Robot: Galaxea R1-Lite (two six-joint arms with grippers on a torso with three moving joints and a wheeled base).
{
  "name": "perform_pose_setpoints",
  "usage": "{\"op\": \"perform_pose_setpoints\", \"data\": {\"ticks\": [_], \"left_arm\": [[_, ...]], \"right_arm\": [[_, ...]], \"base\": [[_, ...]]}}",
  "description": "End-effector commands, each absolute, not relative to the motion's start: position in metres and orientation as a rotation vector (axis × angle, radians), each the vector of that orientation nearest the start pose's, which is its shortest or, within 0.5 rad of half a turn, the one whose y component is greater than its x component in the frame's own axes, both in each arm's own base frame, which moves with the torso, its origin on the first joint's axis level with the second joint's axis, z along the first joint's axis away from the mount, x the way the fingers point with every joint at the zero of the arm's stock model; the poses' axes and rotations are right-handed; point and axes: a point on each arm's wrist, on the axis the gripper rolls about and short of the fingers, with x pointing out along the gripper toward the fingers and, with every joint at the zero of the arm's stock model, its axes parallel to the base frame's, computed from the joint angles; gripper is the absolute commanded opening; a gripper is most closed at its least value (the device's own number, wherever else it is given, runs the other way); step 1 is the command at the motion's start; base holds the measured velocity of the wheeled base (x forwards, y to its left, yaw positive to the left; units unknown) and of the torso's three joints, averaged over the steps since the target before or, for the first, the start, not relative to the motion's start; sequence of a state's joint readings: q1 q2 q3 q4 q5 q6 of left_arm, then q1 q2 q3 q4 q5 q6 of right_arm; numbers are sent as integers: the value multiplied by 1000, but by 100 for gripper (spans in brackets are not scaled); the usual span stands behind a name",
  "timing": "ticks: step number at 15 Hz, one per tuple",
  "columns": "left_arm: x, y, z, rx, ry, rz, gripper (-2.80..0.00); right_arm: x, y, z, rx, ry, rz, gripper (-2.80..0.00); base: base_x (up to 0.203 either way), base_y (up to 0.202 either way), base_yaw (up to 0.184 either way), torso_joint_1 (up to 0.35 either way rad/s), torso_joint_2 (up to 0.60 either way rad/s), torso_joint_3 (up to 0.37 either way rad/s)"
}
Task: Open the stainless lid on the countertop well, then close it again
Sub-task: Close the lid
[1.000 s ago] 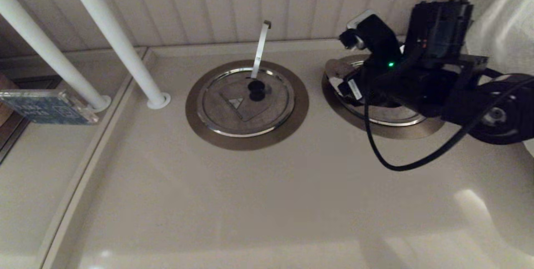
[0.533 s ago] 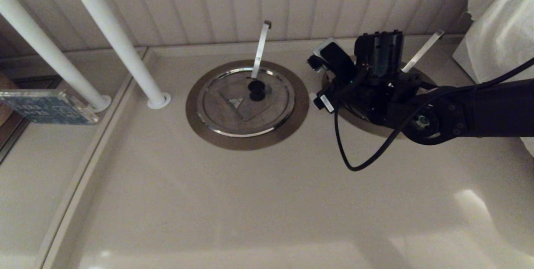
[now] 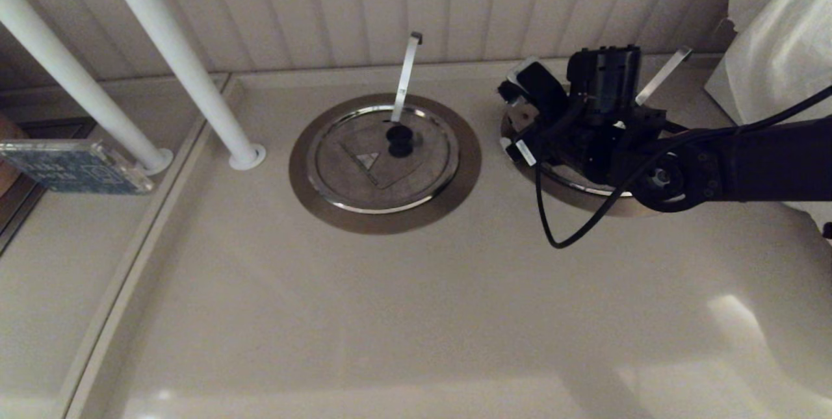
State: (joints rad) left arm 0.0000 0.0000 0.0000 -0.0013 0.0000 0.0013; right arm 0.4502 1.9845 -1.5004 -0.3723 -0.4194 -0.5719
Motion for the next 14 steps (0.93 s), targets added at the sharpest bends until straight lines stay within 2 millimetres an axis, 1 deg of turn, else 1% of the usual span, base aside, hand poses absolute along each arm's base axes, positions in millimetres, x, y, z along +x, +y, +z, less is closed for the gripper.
{"op": "perform_pose_setpoints", "data": {"ticks": [1, 7, 10, 14], "left_arm": [[-23, 0, 76, 2, -3, 0, -280], [-23, 0, 76, 1, -5, 0, -280], [-23, 0, 76, 2, -3, 0, -280], [-23, 0, 76, 2, -3, 0, -280]], "right_arm": [[372, 166, 256, -614, 76, 44, 0], [363, 152, 273, -603, 48, 9, 0], [362, 141, 278, -600, 47, -17, 0], [351, 132, 285, -596, 42, -28, 0]], "base": [[0, 0, 0, 0, 0, 0], [0, 0, 0, 0, 0, 0], [0, 0, 0, 0, 0, 0], [0, 0, 0, 0, 0, 0]]}}
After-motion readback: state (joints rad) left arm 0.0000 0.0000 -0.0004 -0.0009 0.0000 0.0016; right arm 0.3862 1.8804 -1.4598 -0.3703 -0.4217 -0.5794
